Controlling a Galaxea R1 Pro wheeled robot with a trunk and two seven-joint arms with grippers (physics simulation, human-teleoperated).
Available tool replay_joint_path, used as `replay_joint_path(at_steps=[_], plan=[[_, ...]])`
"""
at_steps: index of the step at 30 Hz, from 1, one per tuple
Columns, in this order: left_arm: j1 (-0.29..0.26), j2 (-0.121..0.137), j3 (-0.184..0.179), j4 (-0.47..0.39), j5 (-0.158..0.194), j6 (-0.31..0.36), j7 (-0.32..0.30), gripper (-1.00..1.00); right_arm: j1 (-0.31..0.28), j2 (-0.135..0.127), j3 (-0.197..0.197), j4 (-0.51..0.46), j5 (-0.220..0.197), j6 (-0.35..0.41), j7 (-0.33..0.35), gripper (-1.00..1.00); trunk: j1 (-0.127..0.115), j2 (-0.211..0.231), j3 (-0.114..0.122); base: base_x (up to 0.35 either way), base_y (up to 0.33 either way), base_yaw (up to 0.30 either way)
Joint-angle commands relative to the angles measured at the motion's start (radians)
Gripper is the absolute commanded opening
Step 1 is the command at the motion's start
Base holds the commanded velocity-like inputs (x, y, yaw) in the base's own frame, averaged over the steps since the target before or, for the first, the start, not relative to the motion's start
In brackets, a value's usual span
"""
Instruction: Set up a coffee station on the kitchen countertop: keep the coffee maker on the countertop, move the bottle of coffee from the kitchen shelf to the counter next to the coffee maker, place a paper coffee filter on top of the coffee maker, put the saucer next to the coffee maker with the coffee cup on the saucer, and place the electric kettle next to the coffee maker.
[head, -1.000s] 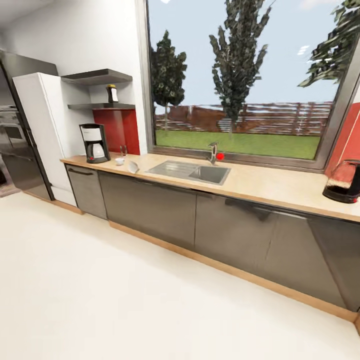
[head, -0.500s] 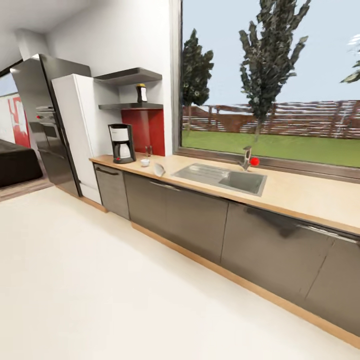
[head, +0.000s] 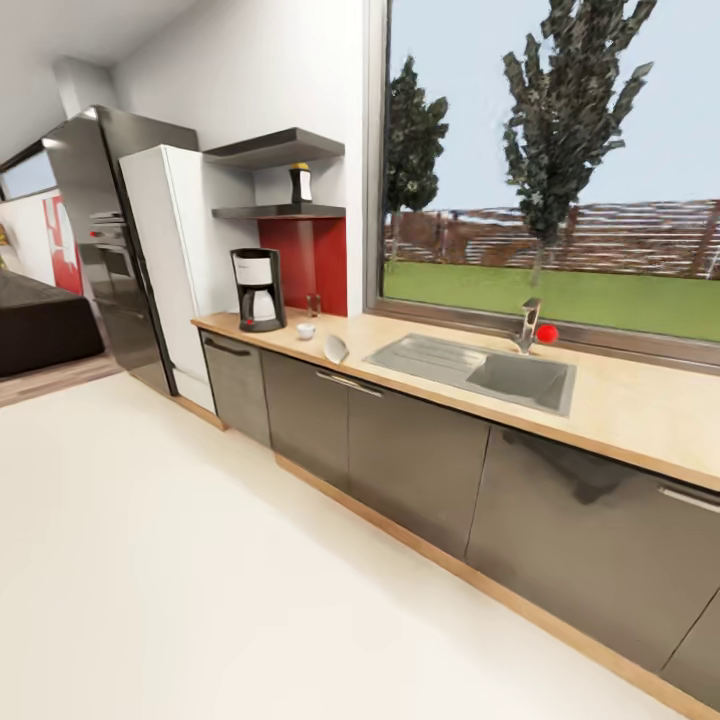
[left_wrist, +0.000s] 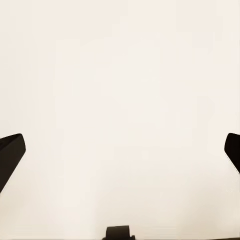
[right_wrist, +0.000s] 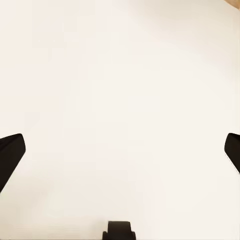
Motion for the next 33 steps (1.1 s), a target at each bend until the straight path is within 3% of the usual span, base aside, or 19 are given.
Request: replay_joint_path(at_steps=[1, 22, 33], plan=[[-0.001, 0.000, 0.000, 0.001, -0.007, -0.003, -0.001, 1.00, -0.001, 0.000, 0.000, 0.001, 0.001, -0.003, 0.001, 1.00, 0.001, 0.000, -0.001, 0.333, 0.000, 0.001], [-0.001, 0.002, 0.001, -0.001, -0.004, -0.005, -0.001, 1.00, -0.001, 0.000, 0.000, 0.001, 0.001, -0.003, 0.001, 1.00, 0.001, 0.000, -0.001, 0.333, 0.037, 0.006], [-0.001, 0.002, 0.002, -0.001, -0.004, -0.005, -0.001, 1.00, -0.001, 0.000, 0.000, 0.001, 0.001, -0.003, 0.001, 1.00, 0.001, 0.000, -0.001, 0.326, 0.156, 0.235]])
